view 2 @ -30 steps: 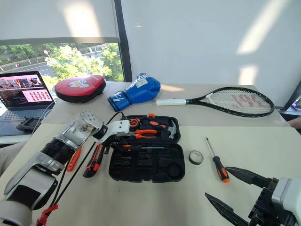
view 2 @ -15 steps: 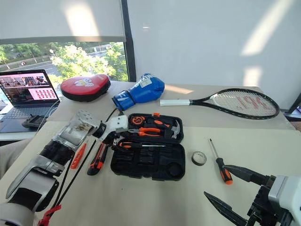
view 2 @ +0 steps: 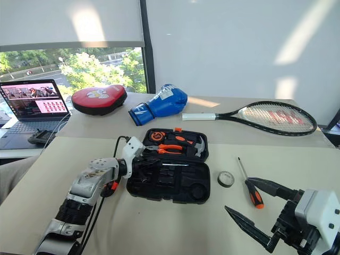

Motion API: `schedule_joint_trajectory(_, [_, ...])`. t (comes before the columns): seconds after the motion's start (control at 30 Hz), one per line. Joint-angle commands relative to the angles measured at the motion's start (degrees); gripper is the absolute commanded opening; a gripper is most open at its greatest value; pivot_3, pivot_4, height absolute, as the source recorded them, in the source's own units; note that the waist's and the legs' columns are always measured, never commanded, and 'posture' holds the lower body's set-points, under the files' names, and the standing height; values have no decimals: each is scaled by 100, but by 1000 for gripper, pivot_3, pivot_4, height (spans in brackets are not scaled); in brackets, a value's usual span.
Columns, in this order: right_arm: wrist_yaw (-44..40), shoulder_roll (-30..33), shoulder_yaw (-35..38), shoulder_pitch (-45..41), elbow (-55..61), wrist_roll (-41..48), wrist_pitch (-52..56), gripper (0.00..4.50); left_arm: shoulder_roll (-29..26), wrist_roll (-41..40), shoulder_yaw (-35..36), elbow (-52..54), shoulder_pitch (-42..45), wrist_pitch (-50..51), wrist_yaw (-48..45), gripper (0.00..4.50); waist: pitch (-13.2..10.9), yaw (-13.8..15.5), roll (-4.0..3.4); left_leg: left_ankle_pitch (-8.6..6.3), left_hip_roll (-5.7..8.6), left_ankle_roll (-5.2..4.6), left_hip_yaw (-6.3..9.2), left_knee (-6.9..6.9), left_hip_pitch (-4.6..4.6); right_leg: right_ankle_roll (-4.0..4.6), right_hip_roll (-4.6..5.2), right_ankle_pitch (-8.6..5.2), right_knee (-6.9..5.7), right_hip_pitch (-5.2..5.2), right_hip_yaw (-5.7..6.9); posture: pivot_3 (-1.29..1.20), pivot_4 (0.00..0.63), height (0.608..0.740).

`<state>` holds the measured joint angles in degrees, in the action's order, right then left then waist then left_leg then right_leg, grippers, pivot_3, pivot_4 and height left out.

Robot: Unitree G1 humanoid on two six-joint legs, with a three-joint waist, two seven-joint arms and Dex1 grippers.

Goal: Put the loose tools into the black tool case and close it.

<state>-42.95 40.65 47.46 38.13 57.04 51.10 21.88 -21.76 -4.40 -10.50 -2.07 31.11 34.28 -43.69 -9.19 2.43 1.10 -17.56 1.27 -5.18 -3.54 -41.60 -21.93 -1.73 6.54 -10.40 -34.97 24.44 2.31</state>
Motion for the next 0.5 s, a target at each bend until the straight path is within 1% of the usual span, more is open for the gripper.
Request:
schedule_joint_trajectory(0.03, [170, 135, 51, 95, 152, 218, 192, 4500, -254, 393, -650, -220, -252, 114, -118, 73, 18, -5, -16, -4, -3, -1, 0, 2, 17, 0, 3, -1, 2, -16, 0, 0, 150, 740])
schedule_joint_trajectory(0.13, [322, 321, 16, 138, 64, 181, 466, 4500, -465, 592, -999, -401, -181, -137, -342, 73, 66, -18, -38, -11, -11, 0, 0, 8, 41, 5, 6, -8, 6, -30, -1, 0, 150, 740])
schedule_joint_trajectory(0.23, [655, 491, -138, 8, -125, 32, 802, 4500, -448, 559, -939, -582, -72, -317, -342, 73, 115, -35, -34, -11, -9, 1, -18, 39, 64, 3, 3, -14, 10, -33, -1, 0, 150, 740])
schedule_joint_trajectory(0.4, [920, 657, -533, -513, -403, -354, 944, 4500, -767, 946, -1093, -960, 19, -1148, -403, 73, 140, -30, -36, -8, -11, 6, -22, 67, 75, 16, 2, -25, 11, -28, -2, 0, 150, 740])
schedule_joint_trajectory(0.47, [1036, 728, -713, -759, -474, -432, 1032, 4500, -758, 801, -908, -1006, 6, -1333, -412, 73, 146, -38, -33, -7, -13, 8, -22, 70, 76, 20, 2, -26, 11, -29, -5, 0, 150, 740])
schedule_joint_trajectory(0.5, [1155, 773, -811, -889, -515, -482, 1142, 4500, -691, 560, -663, -922, -4, -1536, -426, 73, 146, -41, -33, -7, -14, 8, -22, 70, 75, 21, 2, -27, 10, -28, -6, 0, 150, 740])
